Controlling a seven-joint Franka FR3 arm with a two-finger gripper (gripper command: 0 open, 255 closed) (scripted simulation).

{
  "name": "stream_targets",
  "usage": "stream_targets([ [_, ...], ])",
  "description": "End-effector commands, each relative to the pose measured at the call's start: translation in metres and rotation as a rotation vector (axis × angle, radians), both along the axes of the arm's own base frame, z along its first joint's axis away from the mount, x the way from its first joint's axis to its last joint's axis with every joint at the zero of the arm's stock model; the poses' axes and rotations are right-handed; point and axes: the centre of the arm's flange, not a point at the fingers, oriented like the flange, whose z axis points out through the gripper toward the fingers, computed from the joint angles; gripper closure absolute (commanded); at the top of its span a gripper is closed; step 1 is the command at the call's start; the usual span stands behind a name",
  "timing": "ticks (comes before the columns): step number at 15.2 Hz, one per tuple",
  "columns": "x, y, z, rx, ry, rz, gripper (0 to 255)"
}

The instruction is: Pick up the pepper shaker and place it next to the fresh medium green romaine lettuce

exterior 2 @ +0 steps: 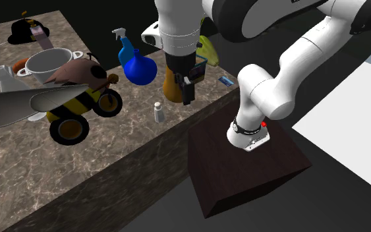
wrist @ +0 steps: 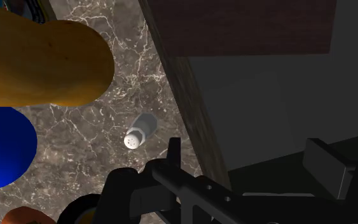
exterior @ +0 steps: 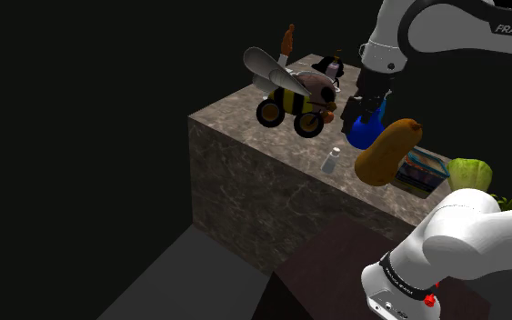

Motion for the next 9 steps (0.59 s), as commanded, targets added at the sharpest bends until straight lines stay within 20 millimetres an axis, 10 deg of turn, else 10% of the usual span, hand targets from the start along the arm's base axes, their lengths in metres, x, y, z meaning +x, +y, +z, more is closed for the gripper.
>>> stream_targets([
  [1,0.0,0.0,0.0,0.0,0.0,0.0,0],
  [9,0.019,-0.063,-0.077,-0.009,-0.087,-0.024,0],
])
